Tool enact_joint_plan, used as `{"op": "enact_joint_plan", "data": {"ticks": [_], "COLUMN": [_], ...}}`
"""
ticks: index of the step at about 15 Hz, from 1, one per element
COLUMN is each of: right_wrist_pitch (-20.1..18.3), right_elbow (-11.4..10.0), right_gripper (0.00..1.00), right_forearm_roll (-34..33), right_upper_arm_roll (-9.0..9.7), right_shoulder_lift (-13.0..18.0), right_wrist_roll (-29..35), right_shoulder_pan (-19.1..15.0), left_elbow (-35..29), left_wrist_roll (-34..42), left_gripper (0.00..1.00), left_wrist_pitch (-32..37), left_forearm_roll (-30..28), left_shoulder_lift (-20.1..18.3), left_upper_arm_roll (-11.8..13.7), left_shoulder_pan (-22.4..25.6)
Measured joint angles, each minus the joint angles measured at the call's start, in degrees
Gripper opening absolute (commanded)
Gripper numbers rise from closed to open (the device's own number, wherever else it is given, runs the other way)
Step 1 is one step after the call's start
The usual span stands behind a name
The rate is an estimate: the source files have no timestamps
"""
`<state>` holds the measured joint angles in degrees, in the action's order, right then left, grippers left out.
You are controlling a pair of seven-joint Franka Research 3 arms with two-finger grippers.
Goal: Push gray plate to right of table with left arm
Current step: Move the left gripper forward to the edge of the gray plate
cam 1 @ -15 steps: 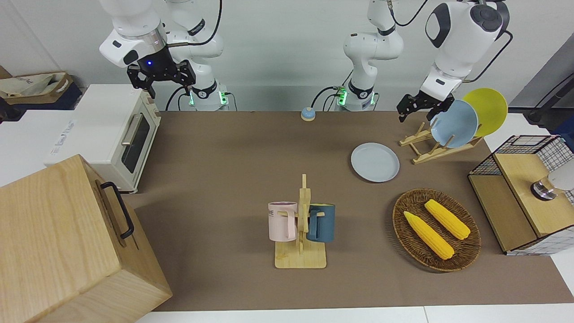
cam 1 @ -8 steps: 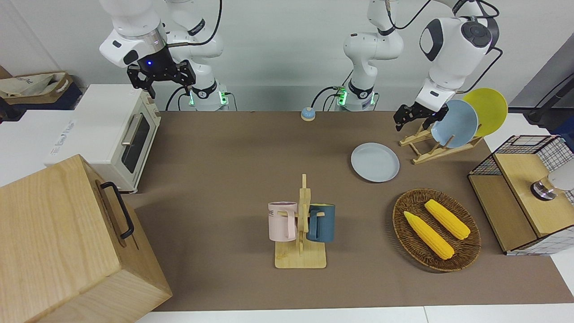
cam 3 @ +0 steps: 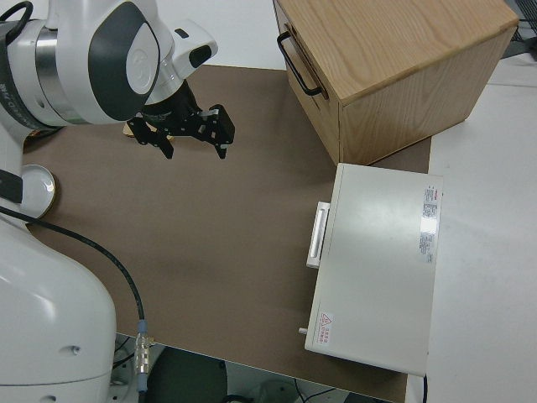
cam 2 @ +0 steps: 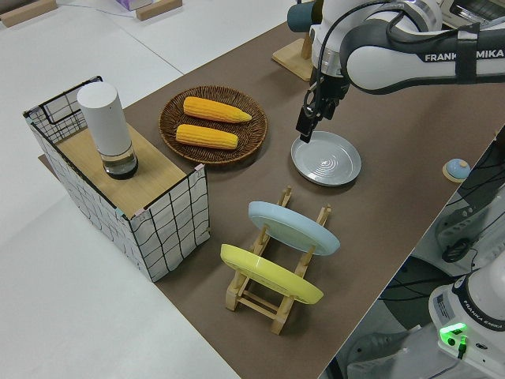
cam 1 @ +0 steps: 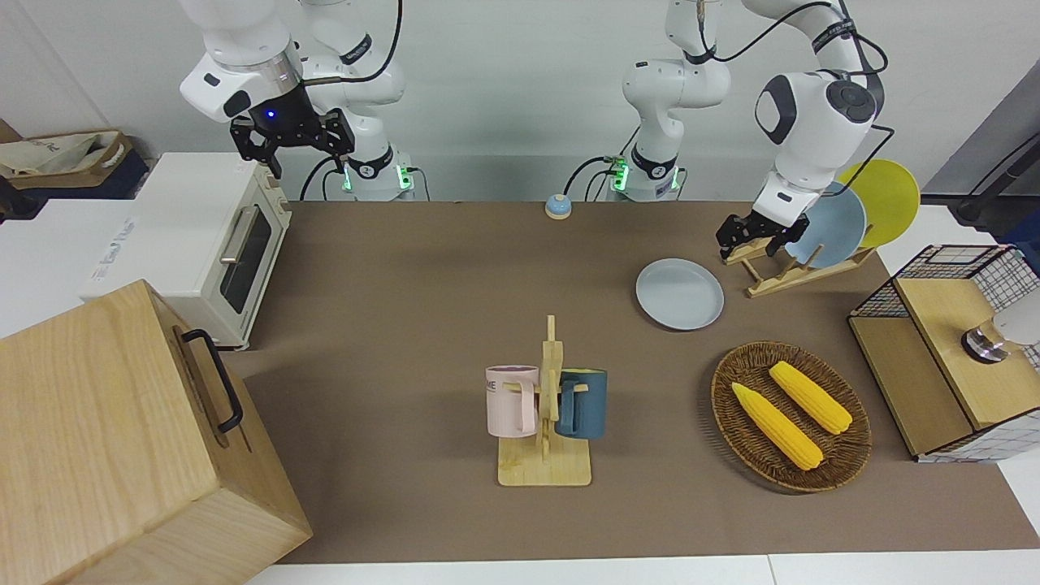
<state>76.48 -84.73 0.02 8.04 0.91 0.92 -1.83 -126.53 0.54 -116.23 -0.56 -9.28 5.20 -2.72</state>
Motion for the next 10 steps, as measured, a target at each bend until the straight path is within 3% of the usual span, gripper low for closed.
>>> {"op": "enact_joint_plan", "data": {"ticks": [10], "right_wrist_pitch": [0.0], "right_elbow": [0.0], "right_gripper": [0.983], "right_forearm_roll": [0.0], "right_upper_arm_roll": [0.00], "right_shoulder_lift": [0.0], "right_wrist_roll": [0.0], "right_shoulder_pan": [0.0], "left_elbow": [-9.3], "left_wrist_roll": [1.0], "left_gripper": [1.00], "left_wrist_pitch": [-11.0], "left_forearm_roll": [0.0], "left_shoulder_lift": [0.0], "left_upper_arm_roll": [0.0], "left_shoulder_pan": [0.0]}}
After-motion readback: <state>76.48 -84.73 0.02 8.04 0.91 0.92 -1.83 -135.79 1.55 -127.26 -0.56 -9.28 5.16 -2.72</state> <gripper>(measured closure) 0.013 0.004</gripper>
